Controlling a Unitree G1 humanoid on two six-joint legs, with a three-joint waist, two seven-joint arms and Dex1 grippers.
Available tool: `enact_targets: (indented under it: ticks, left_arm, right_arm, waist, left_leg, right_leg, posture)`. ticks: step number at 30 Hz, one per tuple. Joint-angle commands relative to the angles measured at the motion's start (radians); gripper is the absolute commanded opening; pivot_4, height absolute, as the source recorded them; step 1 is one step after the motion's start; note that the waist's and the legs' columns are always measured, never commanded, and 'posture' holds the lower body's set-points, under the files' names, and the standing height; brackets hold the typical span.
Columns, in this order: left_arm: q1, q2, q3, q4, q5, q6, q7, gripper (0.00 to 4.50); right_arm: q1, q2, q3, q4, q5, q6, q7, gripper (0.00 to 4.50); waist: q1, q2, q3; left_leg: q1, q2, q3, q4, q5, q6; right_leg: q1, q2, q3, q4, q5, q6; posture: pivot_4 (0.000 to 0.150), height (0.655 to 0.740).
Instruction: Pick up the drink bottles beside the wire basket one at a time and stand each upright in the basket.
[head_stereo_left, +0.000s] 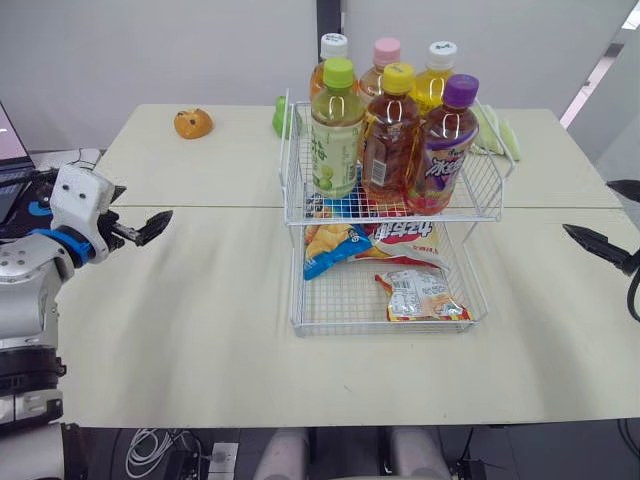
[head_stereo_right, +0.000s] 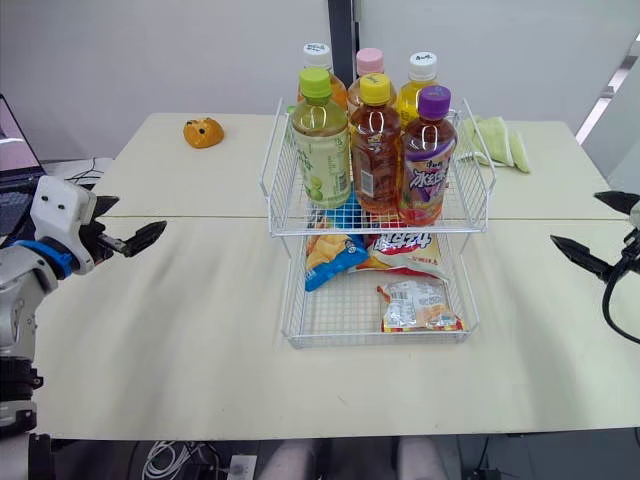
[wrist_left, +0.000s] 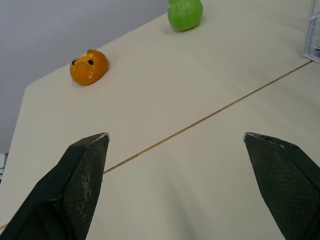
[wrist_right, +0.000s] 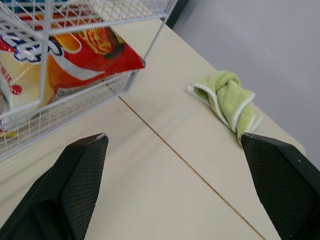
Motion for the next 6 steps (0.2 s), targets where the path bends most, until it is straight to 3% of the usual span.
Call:
enact_targets:
  ticks: [1,6]
  left_arm:
    - [0.032,-0.009,0.053,-0.051,-0.020,-0.008,0.030,4.48]
    - [0.069,-0.045,0.077,-0.061,-0.050,-0.019,0.043,4.48]
  right_arm:
    - [0.009,0.012,-0.054,0.046,-0.019,-0.069,-0.015,4.50]
    - [0.033,0.027,-0.044,0.130,-0.041,-0.143,-0.003,4.50]
  waist:
    - [0.000,0.000,0.000]
    - [0.000,0.001,0.000]
  left_leg:
    - [0.000,0.000,0.000,0.000,0.000,0.000]
    - [0.002,0.000,0.001,0.000,0.000,0.000]
  right_leg:
    - [0.000,0.000,0.000,0.000,0.000,0.000]
    - [0.001,0.000,0.000,0.000,0.000,0.000]
  posture:
    - [0.150,0.7400]
    - [0.150,0.7400]
